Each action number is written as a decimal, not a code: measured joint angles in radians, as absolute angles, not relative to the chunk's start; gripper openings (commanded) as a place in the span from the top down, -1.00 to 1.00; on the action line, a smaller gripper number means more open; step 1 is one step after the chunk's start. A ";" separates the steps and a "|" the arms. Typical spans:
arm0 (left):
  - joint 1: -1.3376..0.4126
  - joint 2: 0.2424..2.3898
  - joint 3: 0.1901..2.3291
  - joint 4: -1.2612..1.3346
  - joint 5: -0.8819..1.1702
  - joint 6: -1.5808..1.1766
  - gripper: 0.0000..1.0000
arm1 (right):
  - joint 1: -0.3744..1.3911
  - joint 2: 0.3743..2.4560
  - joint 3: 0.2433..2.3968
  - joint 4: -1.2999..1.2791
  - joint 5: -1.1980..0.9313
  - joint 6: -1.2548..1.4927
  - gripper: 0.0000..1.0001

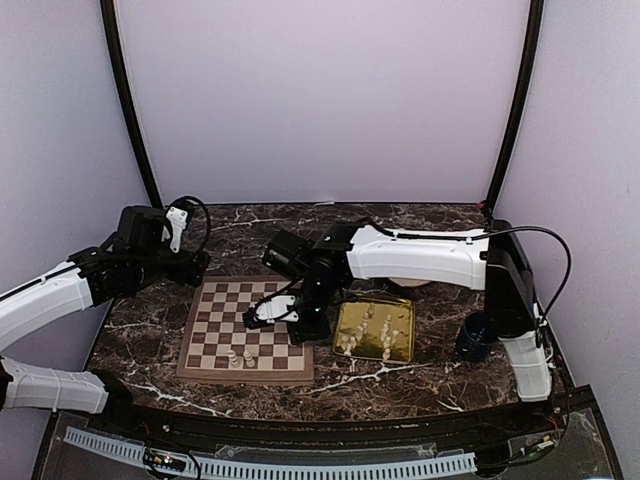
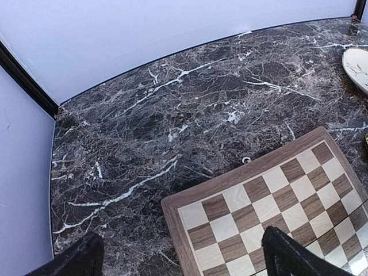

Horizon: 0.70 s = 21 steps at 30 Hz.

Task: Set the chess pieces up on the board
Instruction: Place the pawn at h2.

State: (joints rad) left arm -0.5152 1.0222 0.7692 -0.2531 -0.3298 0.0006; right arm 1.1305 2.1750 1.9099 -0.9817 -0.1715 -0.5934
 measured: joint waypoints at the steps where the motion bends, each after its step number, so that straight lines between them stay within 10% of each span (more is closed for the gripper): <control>1: -0.515 1.031 0.769 -0.250 -0.330 0.001 -0.98 | 1.137 2.182 1.918 -0.989 -0.172 -0.594 0.91; 21: -0.515 1.111 0.770 -0.248 -0.316 0.000 -0.98 | 1.171 2.245 1.930 -1.026 -0.128 -0.601 0.90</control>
